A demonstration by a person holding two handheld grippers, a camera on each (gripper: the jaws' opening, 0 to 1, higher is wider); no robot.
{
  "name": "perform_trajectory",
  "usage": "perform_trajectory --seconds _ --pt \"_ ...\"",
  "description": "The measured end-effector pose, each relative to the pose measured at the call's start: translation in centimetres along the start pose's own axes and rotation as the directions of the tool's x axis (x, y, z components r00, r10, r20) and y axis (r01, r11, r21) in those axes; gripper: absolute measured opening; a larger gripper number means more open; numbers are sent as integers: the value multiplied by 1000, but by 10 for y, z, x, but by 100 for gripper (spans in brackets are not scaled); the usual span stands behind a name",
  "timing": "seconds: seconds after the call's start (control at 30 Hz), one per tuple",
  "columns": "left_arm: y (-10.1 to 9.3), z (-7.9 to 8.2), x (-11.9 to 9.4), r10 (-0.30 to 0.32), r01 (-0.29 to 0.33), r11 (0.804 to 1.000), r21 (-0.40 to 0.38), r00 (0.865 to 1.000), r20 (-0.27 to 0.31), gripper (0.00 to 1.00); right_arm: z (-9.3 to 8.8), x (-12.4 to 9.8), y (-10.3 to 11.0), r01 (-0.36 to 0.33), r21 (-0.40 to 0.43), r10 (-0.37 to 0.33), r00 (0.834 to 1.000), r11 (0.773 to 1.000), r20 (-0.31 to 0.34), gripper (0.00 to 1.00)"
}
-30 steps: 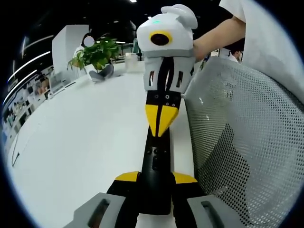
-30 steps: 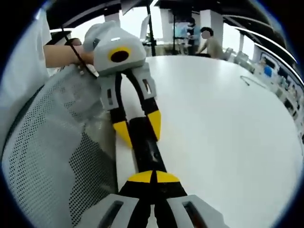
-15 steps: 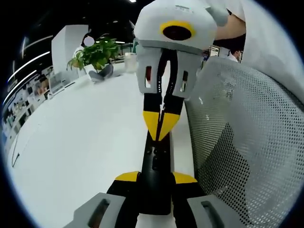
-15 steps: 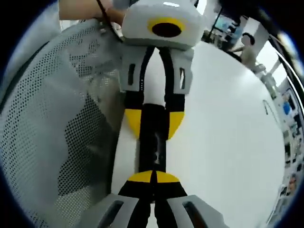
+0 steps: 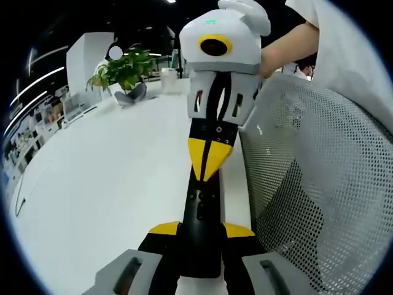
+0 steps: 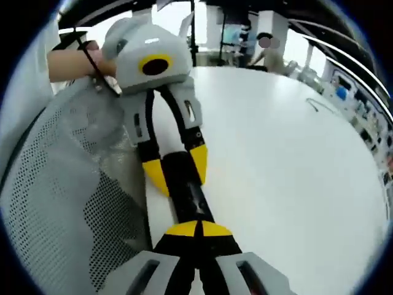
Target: Press the specified remote control buttons in sequence, fully releasing each button before pressing the next.
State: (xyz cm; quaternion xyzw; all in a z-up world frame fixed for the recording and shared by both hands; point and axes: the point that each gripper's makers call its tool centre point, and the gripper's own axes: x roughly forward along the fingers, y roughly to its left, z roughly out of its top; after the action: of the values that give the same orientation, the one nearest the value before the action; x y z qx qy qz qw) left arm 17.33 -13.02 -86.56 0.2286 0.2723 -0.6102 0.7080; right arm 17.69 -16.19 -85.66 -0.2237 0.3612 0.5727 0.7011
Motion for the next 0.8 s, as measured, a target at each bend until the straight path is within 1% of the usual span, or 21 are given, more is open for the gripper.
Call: perform_trajectory --seconds 0.03,0.1,0.2,0.3,0.37,0.43,0.47,0.5,0.53,0.57,0.67,0.7,0.8 --pt "0 0 0 0 0 1000 0 1000 0 24 2 0 3 -29 49 28 999 998 26 0" --pt "0 0 0 1 -1 1000 -1 1000 1 24 6 -1 8 -68 90 62 996 994 68 0" --pt "0 0 0 1 -1 1000 -2 1000 -1 24 5 -3 4 -39 75 35 998 996 55 0" --pt "0 0 0 1 -1 1000 -2 1000 -1 24 3 -3 -1 -22 39 21 999 999 27 0" --pt "0 0 0 1 -1 1000 -2 1000 0 24 6 -1 1 -34 19 34 999 999 17 0" --pt "0 0 0 1 -1 1000 -2 1000 0 24 5 2 2 -39 -34 39 999 999 -16 0" --pt "0 0 0 1 -1 1000 -3 1000 0 24 2 3 4 -46 -73 43 998 996 -46 0" --pt "0 0 0 1 -1 1000 -3 1000 0 24 2 3 3 -37 -94 32 998 995 -51 0" --pt "0 0 0 2 -2 1000 -4 1000 0 24 3 3 4 -44 -115 38 998 992 -48 0" --pt "0 0 0 2 -2 1000 -4 1000 0 24 3 3 4 -42 -103 37 998 994 -52 0" --pt "0 -1 0 2 -2 1000 -5 1000 0 24 3 4 4 -45 -152 33 996 987 -85 0" --pt "0 -1 0 2 -2 1000 -5 1000 1 24 2 4 4 -51 -181 32 994 982 -108 0" --pt "0 -1 0 1 -1 1000 -4 1000 1 24 2 5 4 -65 -226 30 988 972 -154 0"
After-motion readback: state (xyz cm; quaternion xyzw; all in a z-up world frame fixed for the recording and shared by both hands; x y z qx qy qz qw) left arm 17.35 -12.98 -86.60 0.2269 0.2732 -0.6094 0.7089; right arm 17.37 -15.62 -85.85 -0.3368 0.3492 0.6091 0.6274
